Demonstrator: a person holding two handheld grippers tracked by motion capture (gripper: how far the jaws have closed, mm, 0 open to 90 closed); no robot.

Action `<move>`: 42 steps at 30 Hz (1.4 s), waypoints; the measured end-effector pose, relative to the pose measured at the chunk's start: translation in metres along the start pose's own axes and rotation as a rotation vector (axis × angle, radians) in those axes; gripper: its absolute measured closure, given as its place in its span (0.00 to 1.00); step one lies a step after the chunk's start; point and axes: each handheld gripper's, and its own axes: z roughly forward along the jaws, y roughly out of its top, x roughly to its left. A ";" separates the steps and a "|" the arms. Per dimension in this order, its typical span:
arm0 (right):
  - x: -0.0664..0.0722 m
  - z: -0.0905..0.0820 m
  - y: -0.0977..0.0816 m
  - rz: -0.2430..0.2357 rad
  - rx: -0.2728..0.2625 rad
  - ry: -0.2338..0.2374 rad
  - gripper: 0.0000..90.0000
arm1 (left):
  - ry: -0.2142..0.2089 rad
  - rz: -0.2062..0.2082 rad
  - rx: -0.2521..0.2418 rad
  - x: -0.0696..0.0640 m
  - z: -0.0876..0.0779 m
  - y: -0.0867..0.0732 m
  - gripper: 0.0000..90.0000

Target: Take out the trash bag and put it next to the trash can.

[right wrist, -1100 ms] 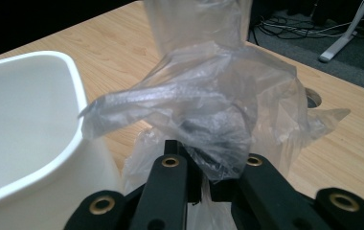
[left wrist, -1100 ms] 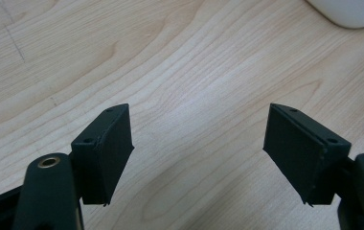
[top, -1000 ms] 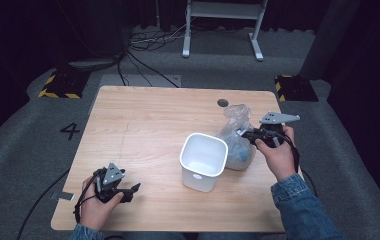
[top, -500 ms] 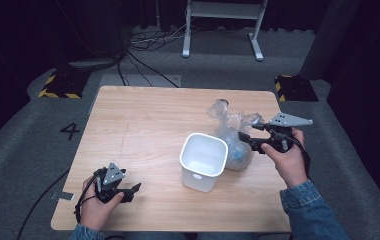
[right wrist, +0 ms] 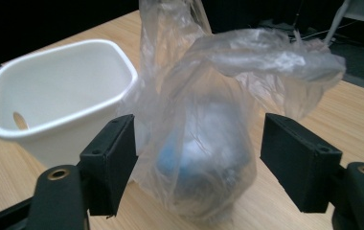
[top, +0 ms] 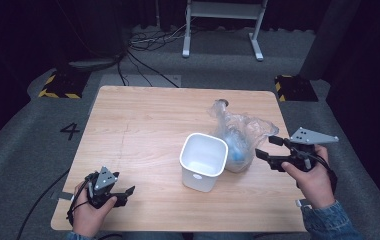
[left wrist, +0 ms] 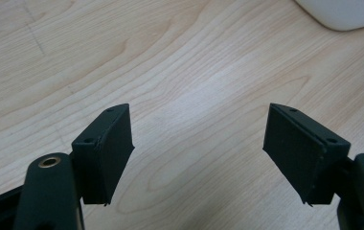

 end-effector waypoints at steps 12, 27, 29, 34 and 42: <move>-0.012 -0.014 -0.038 0.025 0.049 -0.080 0.28 | 0.020 -0.014 -0.004 0.011 -0.008 -0.007 0.26; -0.030 -0.008 -0.098 0.084 0.151 -0.122 0.18 | -0.019 -0.020 0.002 0.026 -0.006 -0.018 0.23; -0.031 -0.007 -0.104 0.099 0.159 -0.130 0.18 | -0.015 -0.021 0.021 0.027 -0.005 -0.020 0.23; -0.033 -0.003 -0.120 0.110 0.180 -0.145 0.18 | -0.002 -0.030 0.049 0.033 -0.002 -0.026 0.22; -0.036 0.008 -0.144 0.106 0.265 -0.161 0.18 | 0.004 -0.041 0.068 0.041 0.000 -0.034 0.22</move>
